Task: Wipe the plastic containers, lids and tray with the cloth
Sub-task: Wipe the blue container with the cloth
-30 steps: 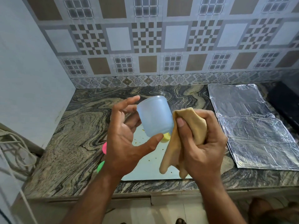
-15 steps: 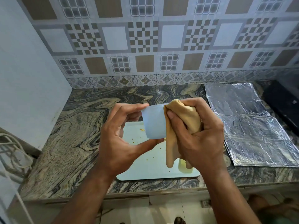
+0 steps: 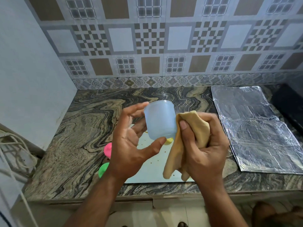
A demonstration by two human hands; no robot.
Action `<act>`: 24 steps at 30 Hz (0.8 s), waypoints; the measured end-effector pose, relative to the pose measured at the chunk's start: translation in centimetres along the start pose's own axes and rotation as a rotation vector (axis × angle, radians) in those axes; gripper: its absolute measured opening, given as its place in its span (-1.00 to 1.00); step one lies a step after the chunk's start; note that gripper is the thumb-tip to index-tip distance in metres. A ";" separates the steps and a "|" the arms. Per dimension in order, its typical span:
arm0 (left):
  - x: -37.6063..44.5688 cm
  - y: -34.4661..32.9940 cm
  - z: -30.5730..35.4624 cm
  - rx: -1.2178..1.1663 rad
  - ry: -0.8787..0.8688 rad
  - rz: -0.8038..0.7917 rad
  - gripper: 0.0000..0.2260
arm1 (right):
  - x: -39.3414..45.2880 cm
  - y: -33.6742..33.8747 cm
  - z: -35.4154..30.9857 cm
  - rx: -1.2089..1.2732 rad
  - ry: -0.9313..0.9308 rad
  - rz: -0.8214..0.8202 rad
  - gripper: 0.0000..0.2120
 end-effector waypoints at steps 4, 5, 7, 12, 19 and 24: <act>0.3 0.5 0.1 0.122 -0.020 0.034 -0.35 | -0.1 0.3 0.1 -0.023 0.003 0.005 -0.89; 0.4 0.7 0.2 0.178 -0.030 0.051 -0.35 | 0.0 0.5 0.1 -0.032 0.008 -0.003 -0.87; 0.4 0.9 0.6 0.288 -0.059 0.066 -0.33 | 0.3 0.6 -0.1 -0.071 0.035 -0.049 -0.82; 0.0 0.6 2.9 0.564 -0.170 0.068 -0.33 | 1.6 0.5 -1.1 -0.204 0.114 -0.177 -0.89; -0.1 0.4 4.3 0.671 -0.204 0.080 -0.33 | 2.2 0.2 -1.1 -0.239 0.123 -0.204 -0.86; -0.8 0.6 3.6 0.634 -0.166 0.192 -0.31 | 1.9 -0.2 -1.6 -0.262 0.167 -0.266 -0.91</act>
Point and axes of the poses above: each hand's wrist, its own x-axis towards the middle knuckle, its own y-axis out of the back of the hand, z = x × y, the point moved 7 cm from there along x, towards the middle knuckle, and after that the axes turned 14 degrees about y, right-handed, at the moved point
